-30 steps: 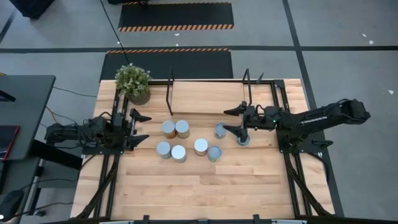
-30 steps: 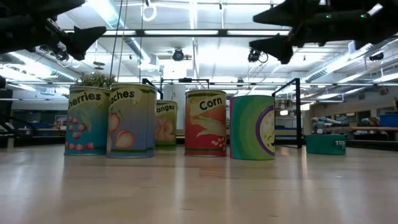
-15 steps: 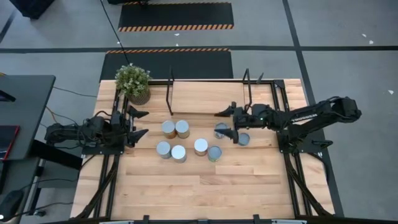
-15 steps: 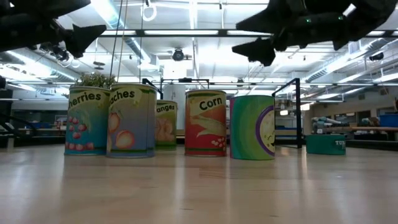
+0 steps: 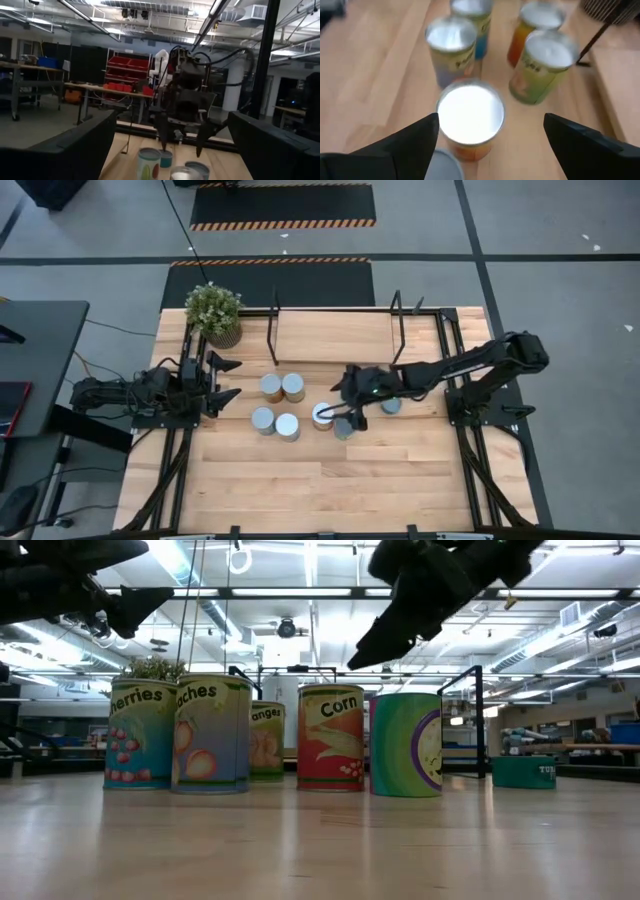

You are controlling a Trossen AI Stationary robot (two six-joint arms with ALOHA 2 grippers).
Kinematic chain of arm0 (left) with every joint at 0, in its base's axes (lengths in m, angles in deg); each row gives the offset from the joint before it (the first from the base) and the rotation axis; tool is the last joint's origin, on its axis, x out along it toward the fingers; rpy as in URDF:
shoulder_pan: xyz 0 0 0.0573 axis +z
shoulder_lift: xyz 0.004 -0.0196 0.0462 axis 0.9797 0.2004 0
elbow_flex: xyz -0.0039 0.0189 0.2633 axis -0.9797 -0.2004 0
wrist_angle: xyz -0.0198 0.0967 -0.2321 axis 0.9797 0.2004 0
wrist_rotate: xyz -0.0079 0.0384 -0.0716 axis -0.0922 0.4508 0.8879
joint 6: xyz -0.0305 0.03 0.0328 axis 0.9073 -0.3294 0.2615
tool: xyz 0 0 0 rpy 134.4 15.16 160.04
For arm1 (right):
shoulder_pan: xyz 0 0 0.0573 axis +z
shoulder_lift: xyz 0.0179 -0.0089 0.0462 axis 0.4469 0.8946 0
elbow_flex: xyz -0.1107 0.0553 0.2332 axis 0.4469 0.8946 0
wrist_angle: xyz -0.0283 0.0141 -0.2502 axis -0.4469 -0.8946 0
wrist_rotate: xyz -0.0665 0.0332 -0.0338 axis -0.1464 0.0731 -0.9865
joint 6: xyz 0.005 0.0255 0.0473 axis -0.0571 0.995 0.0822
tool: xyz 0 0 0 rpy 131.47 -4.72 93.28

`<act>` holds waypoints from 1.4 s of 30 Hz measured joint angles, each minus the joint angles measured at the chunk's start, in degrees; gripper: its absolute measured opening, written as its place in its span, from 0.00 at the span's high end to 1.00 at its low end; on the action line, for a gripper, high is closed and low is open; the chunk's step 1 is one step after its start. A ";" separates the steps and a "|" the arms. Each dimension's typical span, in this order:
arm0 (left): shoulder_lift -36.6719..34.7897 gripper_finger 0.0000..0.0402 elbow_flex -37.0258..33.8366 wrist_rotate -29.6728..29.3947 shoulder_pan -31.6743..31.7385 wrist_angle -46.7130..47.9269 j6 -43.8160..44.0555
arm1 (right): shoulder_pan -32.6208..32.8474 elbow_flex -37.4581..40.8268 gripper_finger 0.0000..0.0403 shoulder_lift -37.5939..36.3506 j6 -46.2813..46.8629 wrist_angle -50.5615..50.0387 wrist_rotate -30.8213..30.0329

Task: Pick and place cans onto a shelf
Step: Put the canned oranges on the shelf

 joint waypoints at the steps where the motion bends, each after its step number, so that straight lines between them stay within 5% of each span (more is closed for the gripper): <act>1: 0.00 0.03 0.00 -0.14 0.02 -0.04 -0.71 | 0.18 -1.58 0.09 1.12 -0.66 -1.70 -0.04; 7: 0.00 0.03 0.00 -3.43 0.02 -0.44 -2.38 | 2.07 -11.65 0.09 7.21 -1.61 -12.52 -1.16; 15: 0.00 0.03 0.00 -3.63 0.02 -0.44 -2.99 | 1.83 -22.67 0.09 14.64 -0.22 -12.04 -7.91; 30: 0.00 0.03 0.00 -3.63 0.02 0.62 -2.35 | -7.22 -39.08 0.02 29.07 -8.26 -20.39 0.26; 42: 0.00 0.03 0.00 -3.61 0.02 0.98 -2.33 | -9.11 -39.69 0.01 29.88 -7.51 -21.24 1.79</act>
